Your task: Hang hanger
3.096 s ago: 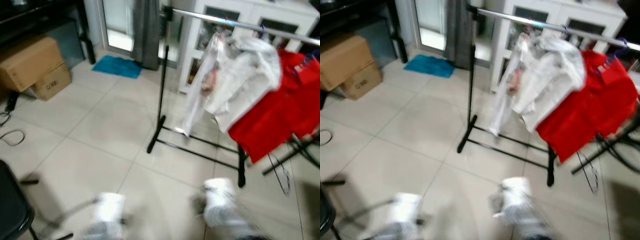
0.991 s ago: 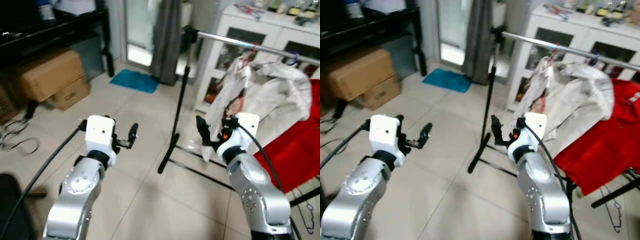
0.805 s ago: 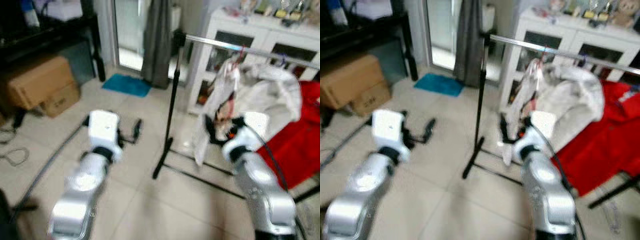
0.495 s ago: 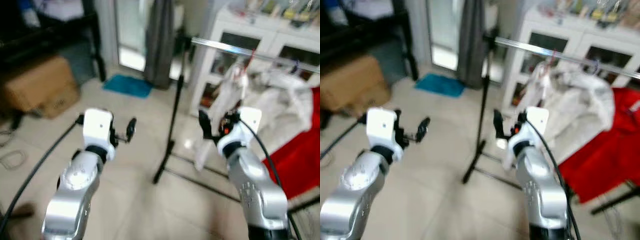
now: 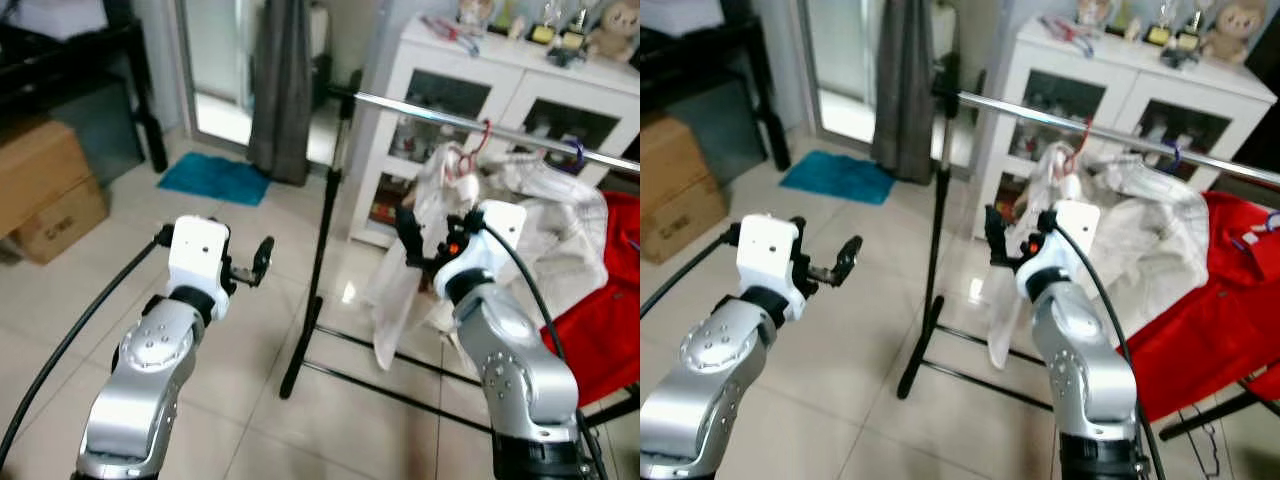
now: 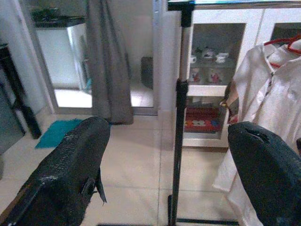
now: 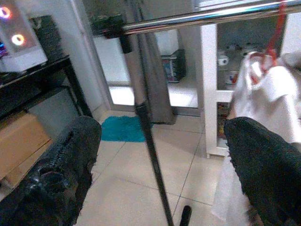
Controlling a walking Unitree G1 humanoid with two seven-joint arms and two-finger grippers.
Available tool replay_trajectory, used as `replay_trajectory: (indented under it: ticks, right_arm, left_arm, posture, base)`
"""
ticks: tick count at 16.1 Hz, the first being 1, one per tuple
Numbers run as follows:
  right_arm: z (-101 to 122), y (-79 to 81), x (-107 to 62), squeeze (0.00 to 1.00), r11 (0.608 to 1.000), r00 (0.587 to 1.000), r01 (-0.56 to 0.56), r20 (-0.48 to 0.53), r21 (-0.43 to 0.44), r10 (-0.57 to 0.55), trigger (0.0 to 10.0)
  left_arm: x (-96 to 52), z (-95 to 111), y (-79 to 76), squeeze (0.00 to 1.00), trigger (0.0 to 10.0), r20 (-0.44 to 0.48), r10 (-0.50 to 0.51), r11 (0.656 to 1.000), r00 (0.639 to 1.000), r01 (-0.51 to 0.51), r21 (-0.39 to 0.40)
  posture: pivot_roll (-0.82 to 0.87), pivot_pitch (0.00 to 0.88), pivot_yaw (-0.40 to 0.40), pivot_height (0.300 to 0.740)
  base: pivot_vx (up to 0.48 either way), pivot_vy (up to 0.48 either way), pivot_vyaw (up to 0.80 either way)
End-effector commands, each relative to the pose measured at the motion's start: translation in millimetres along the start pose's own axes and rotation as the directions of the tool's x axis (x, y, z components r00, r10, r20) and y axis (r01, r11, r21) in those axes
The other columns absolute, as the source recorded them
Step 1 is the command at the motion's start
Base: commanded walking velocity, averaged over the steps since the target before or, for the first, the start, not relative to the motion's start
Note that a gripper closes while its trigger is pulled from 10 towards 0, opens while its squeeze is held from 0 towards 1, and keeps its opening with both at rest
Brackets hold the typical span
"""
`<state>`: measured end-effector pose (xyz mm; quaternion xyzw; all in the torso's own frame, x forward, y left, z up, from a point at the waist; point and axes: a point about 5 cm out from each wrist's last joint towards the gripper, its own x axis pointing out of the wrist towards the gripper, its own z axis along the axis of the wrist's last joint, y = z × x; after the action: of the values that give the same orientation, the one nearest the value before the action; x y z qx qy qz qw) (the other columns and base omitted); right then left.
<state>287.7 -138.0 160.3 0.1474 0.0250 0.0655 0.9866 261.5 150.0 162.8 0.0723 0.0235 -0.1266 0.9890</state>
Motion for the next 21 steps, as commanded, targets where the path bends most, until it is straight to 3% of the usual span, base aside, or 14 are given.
replay_trajectory:
  ticks: [1, 6, 9, 12, 17, 20, 21]
  right_arm:
    - [6, -11.2, -0.2, 0.0, 0.999, 0.999, 0.039, 0.005, -0.013, -0.039, 10.0]
    - [12, -13.6, 2.9, 0.0, 0.998, 0.998, 0.059, 0.021, -0.004, -0.059, 10.0]
    - [19, -17.3, 3.2, 0.0, 0.995, 0.996, 0.082, 0.051, -0.048, -0.08, 10.0]
    - [27, -17.7, -1.8, 0.0, 0.996, 0.996, 0.074, 0.06, -0.046, -0.071, 10.0]
    - [32, -36.7, -13.6, 0.0, 0.986, 0.994, 0.105, -0.009, -0.127, -0.107, 10.0]
    - [37, -44.8, -10.7, 0.0, 0.985, 0.992, 0.102, -0.056, -0.142, -0.111, 10.0]
    - [39, -47.3, -8.3, 0.0, 0.983, 0.991, 0.096, -0.076, -0.154, -0.109, 10.0]
  left_arm:
    - [2.9, 6, -9.8, 0.0, 10.0, 0.019, -0.052, 0.999, 0.998, 0.052, 0.009]
    - [4.4, 7, -10.0, 0.0, 10.0, 0.019, -0.071, 0.997, 0.997, 0.071, 0.02]
    - [5.3, 7, -12.5, 0.0, 10.0, 0.015, -0.093, 0.995, 0.996, 0.092, 0.026]
    - [5.1, 8, -15.3, 0.0, 10.0, 0.02, -0.122, 0.992, 0.992, 0.121, 0.028]
    - [3.6, 9, -21.6, 0.0, 10.0, 0.02, -0.181, 0.983, 0.983, 0.181, 0.002]
    - [-0.8, 5, -32.7, 0.0, 10.0, -0.036, -0.304, 0.953, 0.952, 0.304, -0.004]
    - [-0.2, 10, -37.3, 0.0, 10.0, 0.005, -0.346, 0.938, 0.938, 0.346, -0.018]
  posture:
    - [0.1, 0.0, -0.075, 0.74]
    - [0.1, 0.0, -0.067, 0.74]
    - [0.1, 0.0, -0.064, 0.74]
    - [0.1, 0.0, -0.07, 0.74]
    - [0.09, 0.0, -0.064, 0.74]
    - [0.08, 0.0, -0.064, 0.74]
    - [0.08, 0.0, -0.075, 0.74]
  base:
    - [0.412, 0.0, 0.0]
    - [0.412, 0.0, 0.0]
    - [0.409, 0.0, 0.0]
    - [0.399, 0.0, -0.8]
    - [0.151, 0.0, 0.0]
    - [0.0, 0.0, 0.0]
    - [0.0, 0.0, 0.0]
